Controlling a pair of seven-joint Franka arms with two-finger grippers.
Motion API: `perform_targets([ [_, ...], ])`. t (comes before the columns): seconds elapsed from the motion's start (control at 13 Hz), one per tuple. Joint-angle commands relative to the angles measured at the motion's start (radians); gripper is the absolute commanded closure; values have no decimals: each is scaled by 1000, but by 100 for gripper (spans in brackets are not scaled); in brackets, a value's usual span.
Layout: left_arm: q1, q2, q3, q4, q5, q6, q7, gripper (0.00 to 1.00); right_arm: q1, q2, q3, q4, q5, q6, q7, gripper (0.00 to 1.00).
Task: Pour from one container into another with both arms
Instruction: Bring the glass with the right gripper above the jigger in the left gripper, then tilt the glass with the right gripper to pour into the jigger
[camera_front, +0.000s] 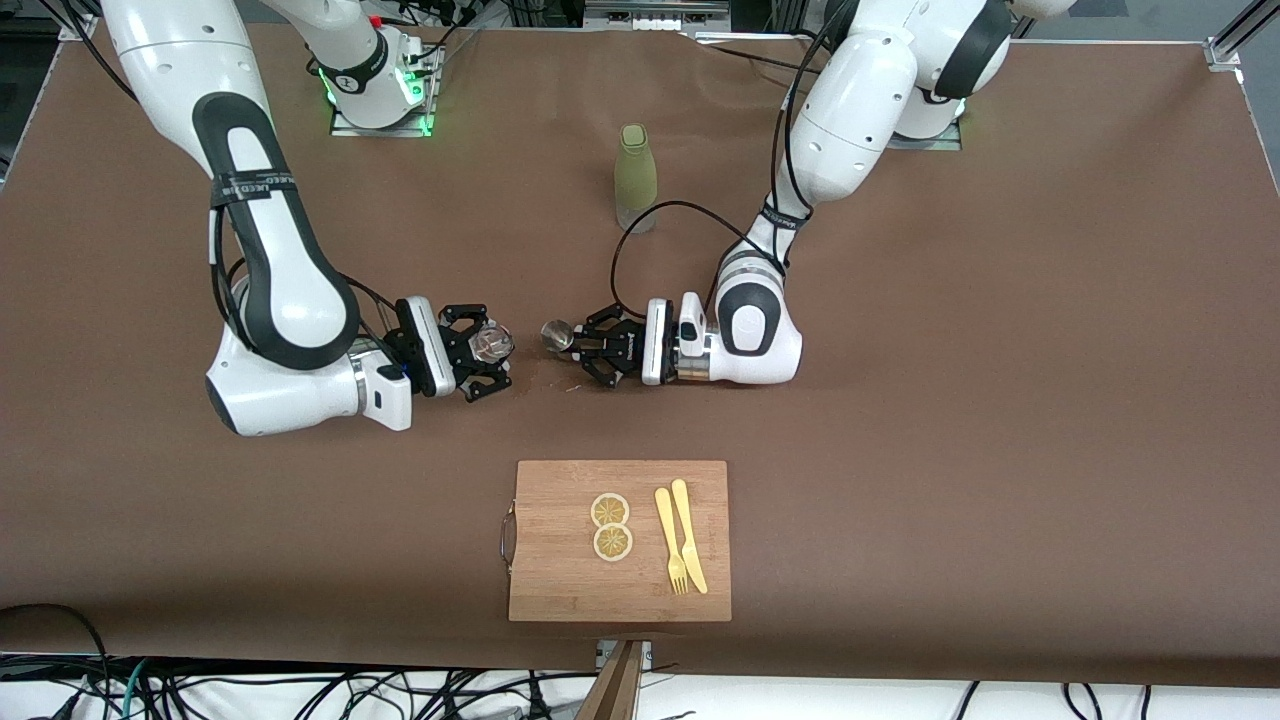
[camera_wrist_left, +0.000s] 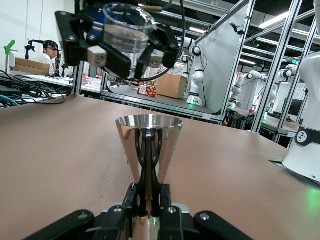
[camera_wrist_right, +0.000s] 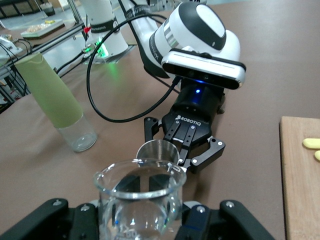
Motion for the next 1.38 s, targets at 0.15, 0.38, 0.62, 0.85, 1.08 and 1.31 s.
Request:
perform_targets([
  [0.15, -19, 21, 13, 37, -30, 21, 9, 100, 46, -67, -4, -83, -37, 63, 34, 96],
  [0.38, -19, 21, 13, 37, -28, 21, 11, 100, 75, -65, -3, -78, -80, 93, 100, 96],
  [0.62, -17, 21, 13, 37, -25, 21, 17, 100, 108, -61, -4, -78, -85, 128, 115, 95],
  [0.85, -17, 21, 13, 35, -24, 20, 20, 100, 134, -56, -4, -78, -120, 148, 126, 95],
  [1.08, -17, 21, 13, 35, -24, 20, 20, 100, 140, -58, -4, -78, -146, 148, 145, 96],
  [1.31, -17, 21, 13, 35, -24, 18, 20, 100, 140, -58, -4, -77, -148, 149, 145, 95],
])
